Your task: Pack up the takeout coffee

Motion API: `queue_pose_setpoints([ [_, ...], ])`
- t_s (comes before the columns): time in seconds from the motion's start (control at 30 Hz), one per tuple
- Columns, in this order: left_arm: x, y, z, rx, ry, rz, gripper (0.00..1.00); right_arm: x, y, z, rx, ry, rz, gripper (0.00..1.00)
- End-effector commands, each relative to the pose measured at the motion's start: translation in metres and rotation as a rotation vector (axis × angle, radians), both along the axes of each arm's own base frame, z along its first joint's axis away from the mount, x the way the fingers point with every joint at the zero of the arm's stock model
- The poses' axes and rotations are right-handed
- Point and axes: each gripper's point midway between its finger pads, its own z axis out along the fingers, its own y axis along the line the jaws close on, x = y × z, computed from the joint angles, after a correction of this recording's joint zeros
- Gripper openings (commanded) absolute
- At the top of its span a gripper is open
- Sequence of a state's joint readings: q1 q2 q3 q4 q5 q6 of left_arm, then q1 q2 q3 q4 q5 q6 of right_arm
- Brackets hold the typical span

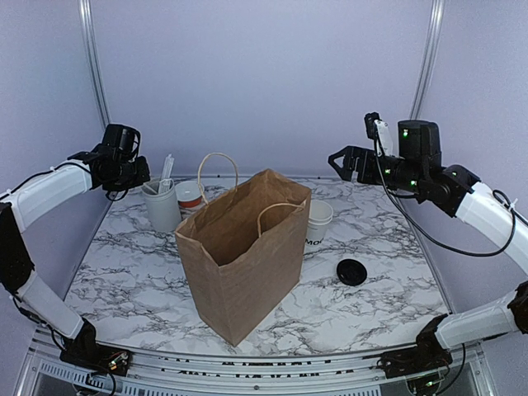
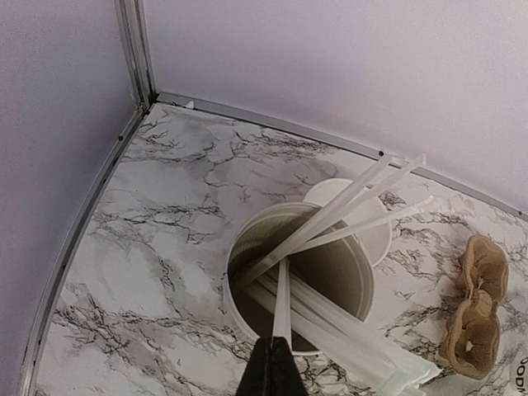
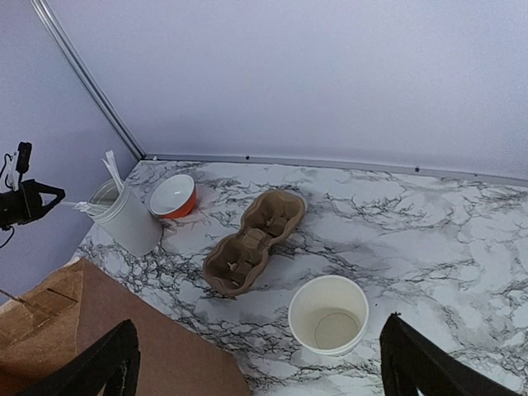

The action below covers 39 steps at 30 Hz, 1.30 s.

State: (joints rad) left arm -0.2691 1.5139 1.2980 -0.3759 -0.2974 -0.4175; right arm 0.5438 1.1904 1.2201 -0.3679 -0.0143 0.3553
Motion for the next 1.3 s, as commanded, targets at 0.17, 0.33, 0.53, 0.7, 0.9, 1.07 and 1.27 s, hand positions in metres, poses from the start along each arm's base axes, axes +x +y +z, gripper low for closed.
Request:
queue_pose_setpoints([
  [0.17, -0.02, 0.01, 0.036, 0.041, -0.019, -0.015, 0.0, 0.003, 0.001, 0.008, 0.015, -0.012, 0.004, 0.98],
  [0.33, -0.031, 0.012, 0.051, 0.044, -0.033, -0.027, 0.0, 0.005, 0.003, 0.008, 0.011, -0.011, 0.009, 1.0],
  [0.53, -0.044, 0.012, 0.07, 0.033, -0.063, -0.049, 0.0, 0.008, 0.005, 0.006, 0.006, -0.005, 0.013, 1.0],
  [0.7, -0.054, 0.01, 0.079, 0.022, -0.071, -0.075, 0.0, 0.01, 0.007, 0.005, 0.011, -0.002, 0.014, 1.0],
  [0.9, -0.068, 0.01, 0.09, 0.007, -0.089, -0.092, 0.0, 0.013, 0.01, 0.003, 0.009, 0.003, 0.022, 1.0],
  [1.07, -0.077, 0.012, 0.097, 0.0, -0.104, -0.095, 0.0, 0.017, 0.013, 0.001, 0.001, 0.009, 0.028, 1.0],
  [1.27, -0.088, 0.015, 0.109, -0.002, -0.121, -0.093, 0.0, 0.019, 0.016, 0.0, 0.006, 0.011, 0.032, 1.0],
])
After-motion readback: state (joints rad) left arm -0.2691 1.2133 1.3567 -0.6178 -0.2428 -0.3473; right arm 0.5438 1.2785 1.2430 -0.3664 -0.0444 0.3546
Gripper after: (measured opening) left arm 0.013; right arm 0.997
